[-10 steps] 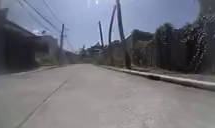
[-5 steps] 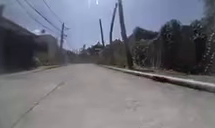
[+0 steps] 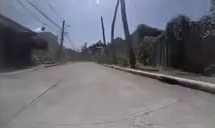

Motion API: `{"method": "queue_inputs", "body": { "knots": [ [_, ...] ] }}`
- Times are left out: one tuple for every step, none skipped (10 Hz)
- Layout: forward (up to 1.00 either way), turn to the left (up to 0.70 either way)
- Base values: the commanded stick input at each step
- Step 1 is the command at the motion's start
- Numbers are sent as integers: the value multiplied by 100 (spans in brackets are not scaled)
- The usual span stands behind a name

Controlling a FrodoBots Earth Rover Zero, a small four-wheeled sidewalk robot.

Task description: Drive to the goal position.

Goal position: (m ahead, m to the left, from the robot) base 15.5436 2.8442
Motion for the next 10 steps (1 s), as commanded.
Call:
{"method": "queue_inputs", "body": {
  "knots": [
    [85,0],
    [85,0],
    [85,0],
    [85,0],
    [85,0],
    [85,0],
    [85,0],
    [85,0],
    [85,0],
    [85,0]
  ]
}}
